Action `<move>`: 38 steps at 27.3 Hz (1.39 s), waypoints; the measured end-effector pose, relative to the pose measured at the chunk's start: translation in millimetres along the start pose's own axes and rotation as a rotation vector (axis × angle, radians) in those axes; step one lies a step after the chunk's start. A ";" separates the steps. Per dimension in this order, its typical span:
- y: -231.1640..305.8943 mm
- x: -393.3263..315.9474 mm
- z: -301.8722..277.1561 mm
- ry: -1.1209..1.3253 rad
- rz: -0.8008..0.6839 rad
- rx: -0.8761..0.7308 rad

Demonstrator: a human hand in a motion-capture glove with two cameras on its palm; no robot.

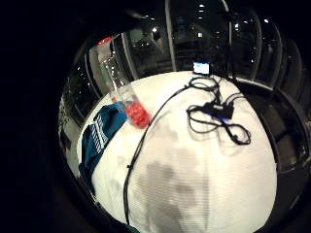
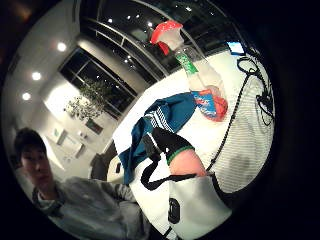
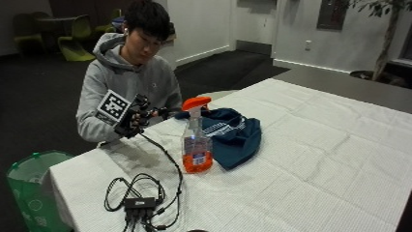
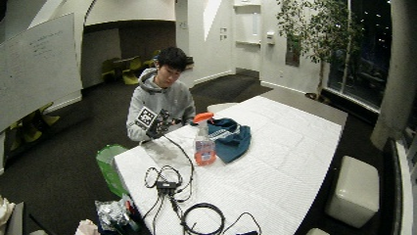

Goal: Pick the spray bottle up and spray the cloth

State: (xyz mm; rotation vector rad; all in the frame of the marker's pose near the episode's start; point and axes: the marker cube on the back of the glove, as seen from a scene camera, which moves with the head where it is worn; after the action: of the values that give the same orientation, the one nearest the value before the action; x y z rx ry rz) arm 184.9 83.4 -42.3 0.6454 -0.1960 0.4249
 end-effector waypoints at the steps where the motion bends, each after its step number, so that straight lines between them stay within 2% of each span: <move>1: -4.3 2.0 3.5 -0.013 0.012 -0.011; 9: -37.6 21.8 29.9 -0.143 0.134 -0.093; 16: -71.7 33.8 55.4 -0.234 0.226 0.020; 20: -74.5 28.0 62.9 -0.288 0.261 -0.079; 24: -94.5 25.0 77.8 -0.345 0.301 -0.002; 29: -94.6 16.5 93.6 -0.480 0.352 -0.181; 38: -108.7 10.9 116.3 -0.568 0.436 -0.254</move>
State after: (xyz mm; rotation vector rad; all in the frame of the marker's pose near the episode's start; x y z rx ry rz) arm 237.4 -62.9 -6.4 0.4562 -0.9284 0.6152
